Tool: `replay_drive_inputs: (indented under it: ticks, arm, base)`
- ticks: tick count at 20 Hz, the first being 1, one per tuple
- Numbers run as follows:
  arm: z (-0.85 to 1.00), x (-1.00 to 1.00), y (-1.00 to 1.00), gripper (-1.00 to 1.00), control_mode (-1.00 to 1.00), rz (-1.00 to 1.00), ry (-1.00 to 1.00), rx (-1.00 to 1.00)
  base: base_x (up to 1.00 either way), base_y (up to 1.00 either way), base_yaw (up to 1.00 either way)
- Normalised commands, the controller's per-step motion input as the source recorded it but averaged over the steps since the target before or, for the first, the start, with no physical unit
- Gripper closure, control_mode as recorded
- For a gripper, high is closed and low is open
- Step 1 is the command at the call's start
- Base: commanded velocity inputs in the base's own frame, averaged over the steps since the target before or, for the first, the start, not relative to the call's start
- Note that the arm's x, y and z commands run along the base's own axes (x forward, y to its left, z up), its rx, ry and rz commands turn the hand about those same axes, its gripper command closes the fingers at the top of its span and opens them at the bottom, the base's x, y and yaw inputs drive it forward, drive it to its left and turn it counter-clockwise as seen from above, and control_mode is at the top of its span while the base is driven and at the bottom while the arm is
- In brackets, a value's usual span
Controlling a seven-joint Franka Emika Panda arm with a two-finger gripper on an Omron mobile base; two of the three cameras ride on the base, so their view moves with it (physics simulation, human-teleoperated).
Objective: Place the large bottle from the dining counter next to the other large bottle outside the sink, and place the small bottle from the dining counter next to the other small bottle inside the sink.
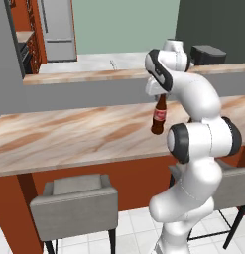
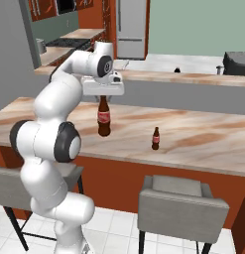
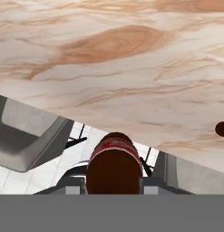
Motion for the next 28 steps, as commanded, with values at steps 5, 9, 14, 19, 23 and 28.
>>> replay_drive_inputs:
  ticks: [5,9,14,19,23,28]
  arm:
    - [0.00,-0.03,0.06,1.00,-1.00,0.00,-0.15,0.00]
    - [0.00,-0.11,0.01,1.00,-1.00,0.00,-0.04,0.00]
    - [0.00,-0.06,0.00,1.00,-1.00,0.00,-0.01,0.00]
    - [0.00,0.00,0.00,1.00,-1.00,0.00,0.00,0.00]
    - [0.00,0.00,0.00,1.00,-1.00,0.00,0.00,0.00]
    - [0.00,0.00,0.00,1.00,-1.00,0.00,0.00,0.00]
  base:
    - [0.00,0.00,0.00]
    - [0.00,0.00,0.00]
    - [0.00,0.00,0.00]
    - [0.00,0.00,0.00]
    - [0.00,0.00,0.00]
    - [0.00,0.00,0.00]
